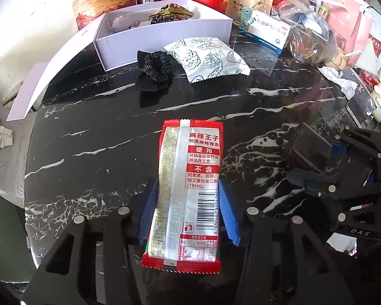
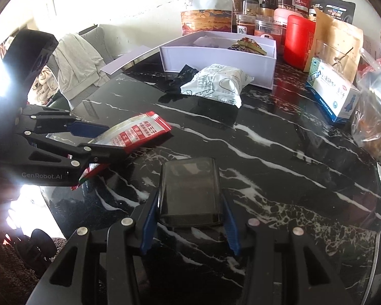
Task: Organize objects
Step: 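Lift and carry the snack stick packet over the white box with the left tool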
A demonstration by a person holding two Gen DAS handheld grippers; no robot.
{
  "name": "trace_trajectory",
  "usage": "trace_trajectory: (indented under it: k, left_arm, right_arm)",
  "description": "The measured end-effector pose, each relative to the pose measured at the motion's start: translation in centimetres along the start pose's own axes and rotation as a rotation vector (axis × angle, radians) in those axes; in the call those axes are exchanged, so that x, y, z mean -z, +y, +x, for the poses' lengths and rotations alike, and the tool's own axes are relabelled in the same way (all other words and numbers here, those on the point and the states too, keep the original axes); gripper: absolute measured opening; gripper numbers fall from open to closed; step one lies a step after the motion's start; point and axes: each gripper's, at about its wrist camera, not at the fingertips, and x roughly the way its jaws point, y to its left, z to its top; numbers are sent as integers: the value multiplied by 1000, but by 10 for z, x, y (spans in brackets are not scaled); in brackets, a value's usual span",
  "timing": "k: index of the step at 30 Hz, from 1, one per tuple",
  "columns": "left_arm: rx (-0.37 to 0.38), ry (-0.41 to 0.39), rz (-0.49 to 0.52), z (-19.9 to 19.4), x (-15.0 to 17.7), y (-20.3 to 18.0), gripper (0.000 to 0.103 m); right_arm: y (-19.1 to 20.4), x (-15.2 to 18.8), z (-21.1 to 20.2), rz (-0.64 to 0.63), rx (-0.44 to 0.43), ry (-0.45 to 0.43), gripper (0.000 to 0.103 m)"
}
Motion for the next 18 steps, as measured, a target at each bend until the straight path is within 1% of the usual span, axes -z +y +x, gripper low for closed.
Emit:
trace_trajectory:
  k: [5, 9, 11, 18]
  left_arm:
    - [41, 11, -19, -5, -1, 0, 45]
    - [43, -3, -20, -12, -5, -1, 45]
    - [54, -13, -21, -19, -8, 0, 45]
    - [40, -56, -33, -39, -24, 4, 45]
  right_arm:
    - [2, -3, -4, 0, 11, 7, 47]
    - [-1, -7, -7, 6, 13, 14, 47]
    - [-3, -10, -9, 14, 28, 19, 47]
    - [-8, -24, -21, 2, 33, -7, 46]
